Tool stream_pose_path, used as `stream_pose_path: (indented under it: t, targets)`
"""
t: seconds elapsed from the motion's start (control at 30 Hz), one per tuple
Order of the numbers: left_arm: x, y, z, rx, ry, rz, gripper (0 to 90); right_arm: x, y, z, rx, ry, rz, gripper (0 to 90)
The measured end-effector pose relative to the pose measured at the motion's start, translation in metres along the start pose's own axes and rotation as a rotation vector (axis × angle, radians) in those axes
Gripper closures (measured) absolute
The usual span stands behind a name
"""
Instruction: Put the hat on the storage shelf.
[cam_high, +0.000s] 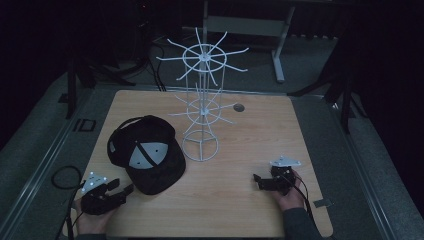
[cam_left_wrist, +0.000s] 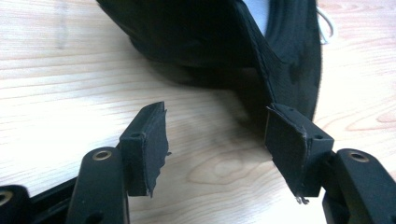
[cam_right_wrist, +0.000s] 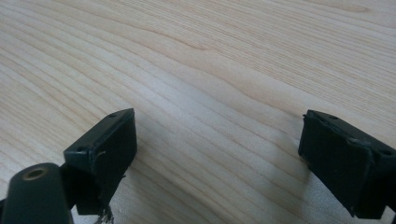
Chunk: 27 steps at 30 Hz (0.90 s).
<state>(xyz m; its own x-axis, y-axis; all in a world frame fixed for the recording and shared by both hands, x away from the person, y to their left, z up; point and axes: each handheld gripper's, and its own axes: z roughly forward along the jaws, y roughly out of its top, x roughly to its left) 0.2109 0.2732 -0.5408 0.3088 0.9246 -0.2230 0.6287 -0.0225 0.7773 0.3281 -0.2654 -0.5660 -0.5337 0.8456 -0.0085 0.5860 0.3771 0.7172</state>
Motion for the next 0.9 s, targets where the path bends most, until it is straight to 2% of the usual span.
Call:
stream_pose_path:
  t: [0.2, 0.53, 0.7, 0.87, 0.9]
  targets:
    - [-0.006, 0.001, 0.006, 0.017, -0.044, 0.018, 37.6, 0.0, 0.0, 0.0, 0.0, 0.0, 0.0, 11.2]
    - [-0.02, 0.003, 0.015, 0.046, -0.102, 0.093, 38.2, 0.0, 0.0, 0.0, 0.0, 0.0, 0.0, 11.3]
    - [-0.025, 0.004, 0.025, 0.09, -0.103, 0.098, 40.9, 0.0, 0.0, 0.0, 0.0, 0.0, 0.0, 11.3]
    - [-0.038, 0.004, 0.038, 0.134, -0.083, 0.122, 42.2, 0.0, 0.0, 0.0, 0.0, 0.0, 0.0, 11.3]
    - [-0.041, 0.004, 0.041, 0.143, -0.094, 0.127, 43.2, 0.0, 0.0, 0.0, 0.0, 0.0, 0.0, 11.3]
